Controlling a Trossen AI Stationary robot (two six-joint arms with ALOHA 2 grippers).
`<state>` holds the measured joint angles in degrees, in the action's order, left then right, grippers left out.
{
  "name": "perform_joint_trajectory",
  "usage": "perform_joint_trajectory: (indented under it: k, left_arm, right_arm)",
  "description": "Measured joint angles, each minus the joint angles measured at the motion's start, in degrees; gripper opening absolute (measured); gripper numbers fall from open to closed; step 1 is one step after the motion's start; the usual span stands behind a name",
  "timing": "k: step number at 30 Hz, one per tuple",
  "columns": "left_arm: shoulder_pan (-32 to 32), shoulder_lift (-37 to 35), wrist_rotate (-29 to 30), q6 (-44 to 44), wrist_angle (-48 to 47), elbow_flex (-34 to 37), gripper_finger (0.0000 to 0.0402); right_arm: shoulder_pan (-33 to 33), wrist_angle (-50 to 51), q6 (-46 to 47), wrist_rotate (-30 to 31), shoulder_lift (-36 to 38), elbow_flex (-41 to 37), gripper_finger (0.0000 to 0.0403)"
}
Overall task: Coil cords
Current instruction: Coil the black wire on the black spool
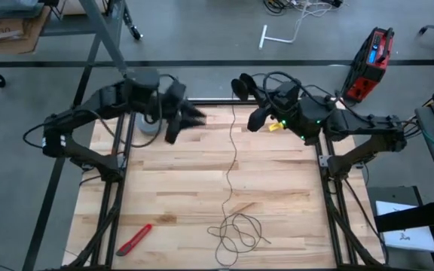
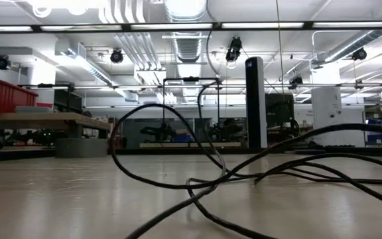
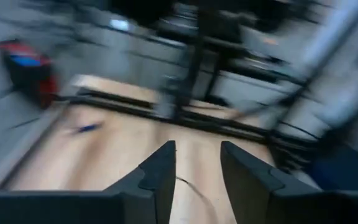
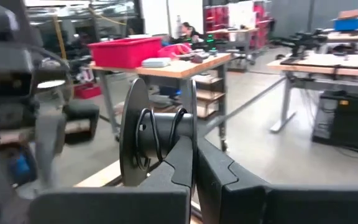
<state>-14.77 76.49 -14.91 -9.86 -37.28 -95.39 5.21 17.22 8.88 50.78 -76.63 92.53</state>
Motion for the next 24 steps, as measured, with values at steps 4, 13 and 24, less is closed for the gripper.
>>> perform_joint_trajectory:
  k: [4, 13, 24]
  left_arm:
    - [-0.02, 0.55, 2.41, -0.85, -5.01, 0.86, 0.0108]
    - [4.82, 1.26, -8.03, -12.25, 19.02, 23.25, 0.0151]
    - [6.52, 3.37, -7.81, -26.85, 54.58, 45.77, 0.0229]
  right_arm:
    - [0.02, -0.46, -0.01, 3.54, -0.34, 0.0, 0.0]
    - [0.0, -4.25, -4.48, 4.92, -0.4, 0.0, 0.0]
    - [0.0, -4.24, -4.52, 4.95, -0.36, 0.0, 0.0]
